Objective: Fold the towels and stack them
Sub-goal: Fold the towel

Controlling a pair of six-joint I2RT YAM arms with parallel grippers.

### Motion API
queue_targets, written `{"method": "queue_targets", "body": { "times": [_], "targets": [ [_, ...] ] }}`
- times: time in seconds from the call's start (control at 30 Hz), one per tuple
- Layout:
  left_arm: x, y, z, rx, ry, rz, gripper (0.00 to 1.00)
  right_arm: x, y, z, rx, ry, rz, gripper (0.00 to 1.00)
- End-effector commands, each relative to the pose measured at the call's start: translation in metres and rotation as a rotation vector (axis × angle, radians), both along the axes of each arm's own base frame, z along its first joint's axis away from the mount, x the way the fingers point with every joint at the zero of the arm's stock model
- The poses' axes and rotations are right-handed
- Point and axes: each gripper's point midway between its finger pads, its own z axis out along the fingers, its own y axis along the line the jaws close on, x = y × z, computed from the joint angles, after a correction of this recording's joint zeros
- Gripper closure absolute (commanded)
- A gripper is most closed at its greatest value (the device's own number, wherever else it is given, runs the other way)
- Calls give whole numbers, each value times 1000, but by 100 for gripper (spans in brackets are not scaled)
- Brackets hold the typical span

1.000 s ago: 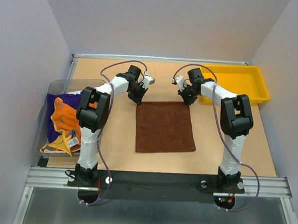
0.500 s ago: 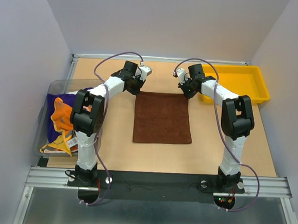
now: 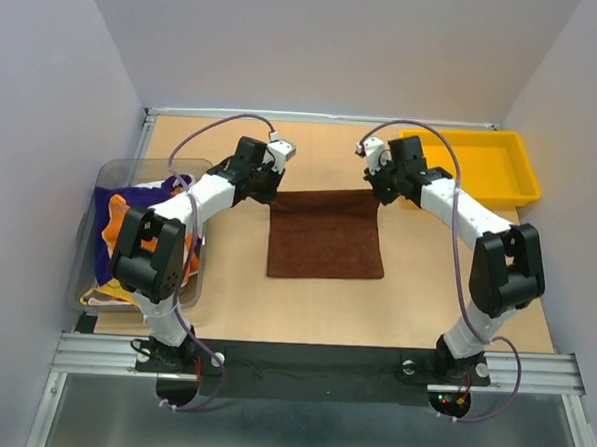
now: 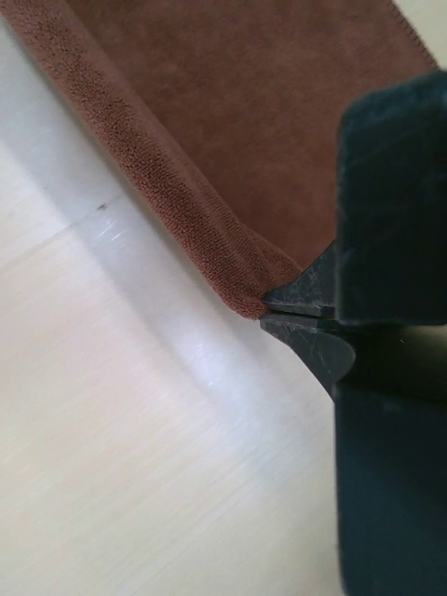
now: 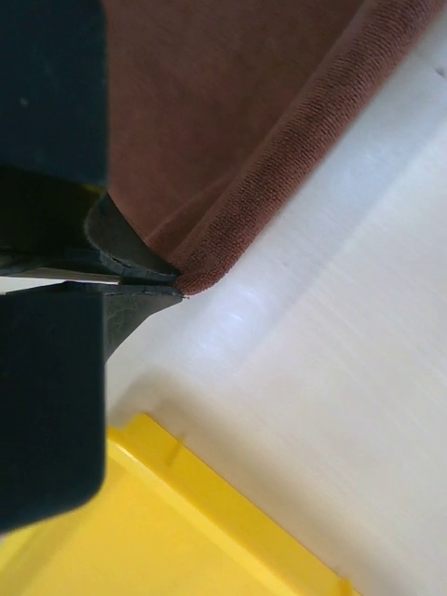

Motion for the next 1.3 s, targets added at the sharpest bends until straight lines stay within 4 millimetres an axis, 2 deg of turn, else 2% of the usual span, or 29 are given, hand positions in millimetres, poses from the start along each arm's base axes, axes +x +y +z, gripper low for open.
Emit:
{"method": "queue_targets", "body": {
  "times": [0.0, 0.03, 0.07, 0.13, 0.17, 0.2, 0.27, 0.3, 0.37, 0.53, 0.73, 0.97, 1.13, 1.27],
  "targets": [
    [-17, -5, 26, -64, -35, 24, 100, -23, 3, 12, 73, -7, -16, 99],
    [-25, -7, 25, -69, -28, 18, 100, -28, 3, 19, 85, -18, -12, 99],
    [-31, -8, 24, -75, -17, 23, 100, -39, 2, 9, 91, 12, -16, 99],
    [-43, -7, 21, -81, 0, 31, 100, -51, -1, 14, 112, 10, -28, 99],
    [-47, -7, 19, -83, 7, 35, 100, -59, -4, 6, 107, 30, -35, 99],
    [-52, -6, 23, -92, 5, 38, 100, -64, -5, 6, 112, 34, -35, 99],
    [-64, -5, 14, -102, 39, 48, 100, -74, -5, 8, 128, 34, -34, 99],
    [-69, -5, 16, -109, 39, 53, 100, -82, -7, 0, 127, 59, -34, 99],
    [-80, -3, 9, -115, 70, 59, 100, -90, -7, -2, 138, 73, -39, 99],
    [-100, 1, 0, -147, 124, 101, 100, -108, 1, -17, 177, 154, -1, 99],
    [-119, 4, -23, -166, 210, 145, 100, -116, 3, -33, 178, 214, -6, 99],
    [-132, 2, -42, -182, 286, 163, 100, -118, -3, -49, 152, 259, -52, 99],
    [-131, 1, -42, -182, 288, 162, 100, -119, -6, -54, 140, 274, -77, 99],
    [-124, 3, -30, -171, 266, 174, 100, -114, -7, -42, 145, 237, -89, 99]
  ]
}}
